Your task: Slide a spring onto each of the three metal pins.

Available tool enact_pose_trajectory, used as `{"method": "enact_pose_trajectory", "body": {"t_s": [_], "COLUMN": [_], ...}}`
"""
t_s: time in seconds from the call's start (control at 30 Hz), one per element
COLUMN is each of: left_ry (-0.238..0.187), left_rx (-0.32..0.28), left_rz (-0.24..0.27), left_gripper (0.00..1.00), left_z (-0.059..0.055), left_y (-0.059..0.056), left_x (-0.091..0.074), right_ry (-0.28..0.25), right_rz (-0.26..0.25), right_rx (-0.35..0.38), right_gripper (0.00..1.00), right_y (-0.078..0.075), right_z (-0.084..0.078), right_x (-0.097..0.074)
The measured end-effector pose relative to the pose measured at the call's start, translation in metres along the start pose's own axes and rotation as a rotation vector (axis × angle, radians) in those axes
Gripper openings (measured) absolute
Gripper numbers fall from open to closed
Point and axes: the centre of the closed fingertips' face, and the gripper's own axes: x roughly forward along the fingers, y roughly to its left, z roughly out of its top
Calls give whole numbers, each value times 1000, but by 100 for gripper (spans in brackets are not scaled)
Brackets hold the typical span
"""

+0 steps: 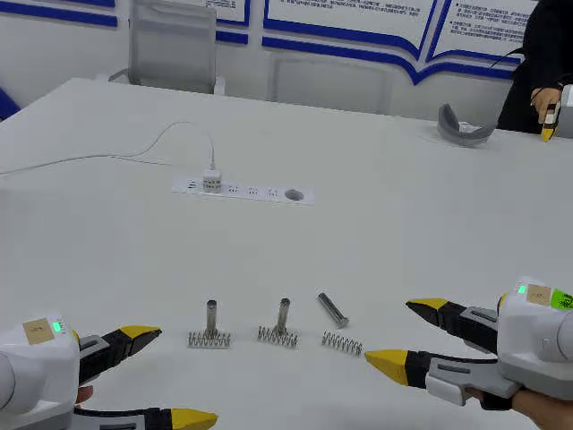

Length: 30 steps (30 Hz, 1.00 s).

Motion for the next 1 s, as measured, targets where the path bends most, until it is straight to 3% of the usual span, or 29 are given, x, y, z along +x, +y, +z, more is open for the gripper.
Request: {"method": "enact_pose_trajectory", "body": {"t_s": [0.3, 1.0], "left_ry": [2, 11], "left_rx": [0, 1], "left_rz": [2, 15], "left_gripper": [80, 80], "left_z": [1, -2], "left_y": [0, 2], "left_x": [0, -3], "right_ry": [29, 161], "right_rz": [-15, -50], "right_rx": [0, 32], "right_gripper": [55, 39], "right_y": [-10, -25], "right_z": [6, 7], "right_x": [12, 69]}}
